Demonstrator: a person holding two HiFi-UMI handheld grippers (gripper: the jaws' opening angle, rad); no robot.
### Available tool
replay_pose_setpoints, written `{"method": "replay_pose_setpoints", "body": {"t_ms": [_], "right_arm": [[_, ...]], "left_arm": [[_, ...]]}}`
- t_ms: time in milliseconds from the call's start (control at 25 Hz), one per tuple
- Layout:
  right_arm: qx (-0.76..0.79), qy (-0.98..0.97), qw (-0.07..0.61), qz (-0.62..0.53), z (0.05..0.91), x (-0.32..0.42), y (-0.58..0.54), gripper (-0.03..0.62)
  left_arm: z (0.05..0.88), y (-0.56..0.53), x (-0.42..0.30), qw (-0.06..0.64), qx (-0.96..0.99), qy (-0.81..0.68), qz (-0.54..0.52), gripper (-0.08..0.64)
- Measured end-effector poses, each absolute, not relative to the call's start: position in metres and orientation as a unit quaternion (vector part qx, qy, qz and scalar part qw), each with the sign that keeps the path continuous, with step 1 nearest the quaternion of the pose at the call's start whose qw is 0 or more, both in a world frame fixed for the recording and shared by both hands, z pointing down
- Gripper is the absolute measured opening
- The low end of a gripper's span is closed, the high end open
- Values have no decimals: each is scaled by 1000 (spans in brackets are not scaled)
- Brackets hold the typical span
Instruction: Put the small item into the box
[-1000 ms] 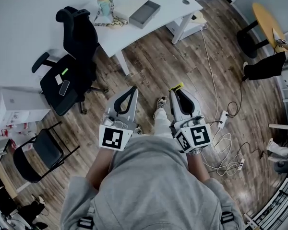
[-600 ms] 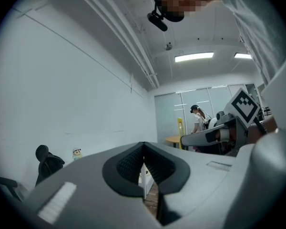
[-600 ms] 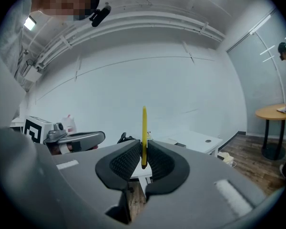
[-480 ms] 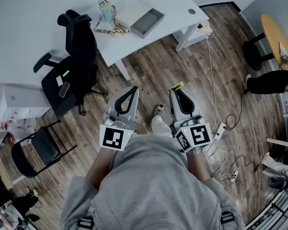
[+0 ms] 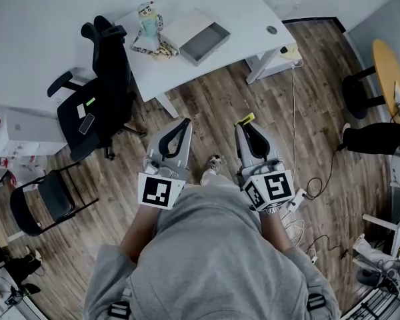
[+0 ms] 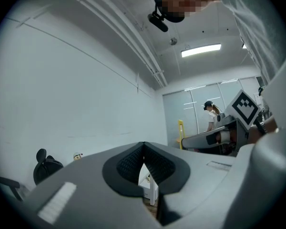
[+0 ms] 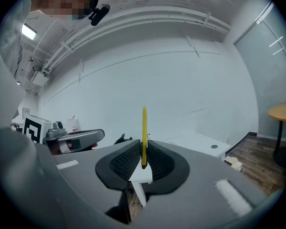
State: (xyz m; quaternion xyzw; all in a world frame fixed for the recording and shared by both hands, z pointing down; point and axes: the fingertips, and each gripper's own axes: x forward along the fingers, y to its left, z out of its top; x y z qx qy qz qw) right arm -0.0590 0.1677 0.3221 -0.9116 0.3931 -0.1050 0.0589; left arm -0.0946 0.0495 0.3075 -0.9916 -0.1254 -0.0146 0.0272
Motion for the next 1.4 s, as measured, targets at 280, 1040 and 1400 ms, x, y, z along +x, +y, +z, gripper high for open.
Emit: {"method": "replay_pose_setpoints", "body": {"t_ms": [280,1040,1400], "right_arm": [[-901,416,61,-106,325,-26,179,64],[-895,424,56,-124,343,16,187,64],[-896,423,45,-124,344,57,174,64]], "left_arm": [[310,62,-70,25,-995,-97,-17,3],[327,63,-37,16,-996,-78,-29,3],[331,45,7,5,-997,-73,-29,3]]}}
